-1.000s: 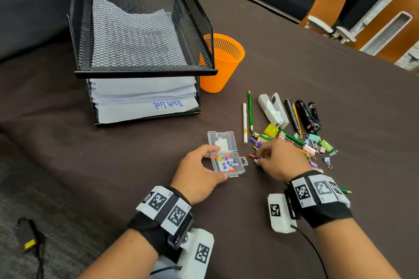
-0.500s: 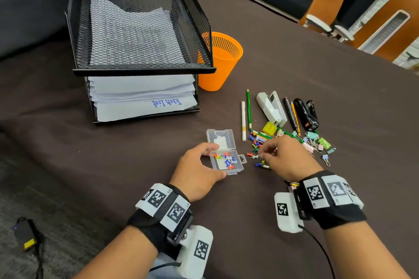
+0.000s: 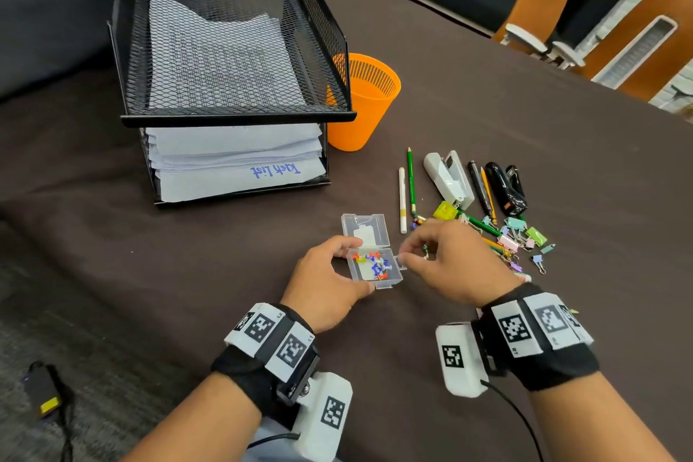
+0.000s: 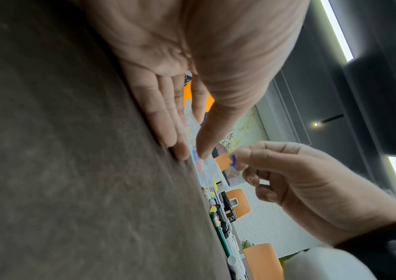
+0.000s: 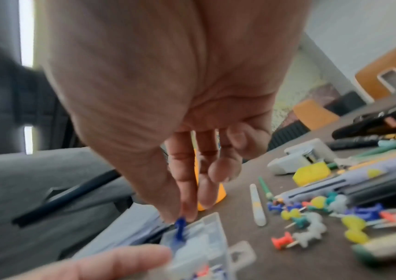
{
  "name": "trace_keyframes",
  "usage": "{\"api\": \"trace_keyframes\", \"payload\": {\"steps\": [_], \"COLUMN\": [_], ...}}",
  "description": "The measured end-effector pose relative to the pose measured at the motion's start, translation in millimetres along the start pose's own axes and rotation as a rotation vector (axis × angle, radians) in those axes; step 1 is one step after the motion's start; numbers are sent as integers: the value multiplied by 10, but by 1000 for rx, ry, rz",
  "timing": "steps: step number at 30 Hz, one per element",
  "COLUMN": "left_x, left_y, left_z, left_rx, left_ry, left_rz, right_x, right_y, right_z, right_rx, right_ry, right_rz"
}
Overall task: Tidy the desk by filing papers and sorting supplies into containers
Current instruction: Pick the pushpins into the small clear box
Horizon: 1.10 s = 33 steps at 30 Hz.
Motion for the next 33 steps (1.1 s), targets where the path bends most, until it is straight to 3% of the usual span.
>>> {"api": "trace_keyframes", "payload": {"steps": [3,5,8,14,16,21,24,27,33], "left_x": [-24,-25,-17,-35,-33,-12,-19,-4,18], "left_y": [10,22,33,27,20,22,20,16,13], "left_z": [4,5,7,25,25,27,29,17,7], "left_rx": [-5,-13,-22,-16,-11,-12,-15,-14,-10], "left_ry": [3,10,10,11,10,20,10,3,3], "left_rz": [-13,-24,-46,-34,-29,-26,-27,-38,-50], "right_x": [80,294,498,477,440,144,299,456,471], "right_y": [-18,-48,106,112,91,49,5,121,169], "right_z": [70,133,131,108,93,64,154,197,175], "right_rx": [21,39,-87,-27,-12,9,66,-18,-56], "right_ry": [23,122,238,229,211,65,157,269,267], "right_rz": [95,-5,-236,-397,-334,116,-14,-239,-224]}}
Point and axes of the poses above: each hand's wrist, its own z-axis towards the middle knuckle, its own y-axis out of the palm, x = y × z, the point moved 9 cm from there along z, towards the middle knuckle
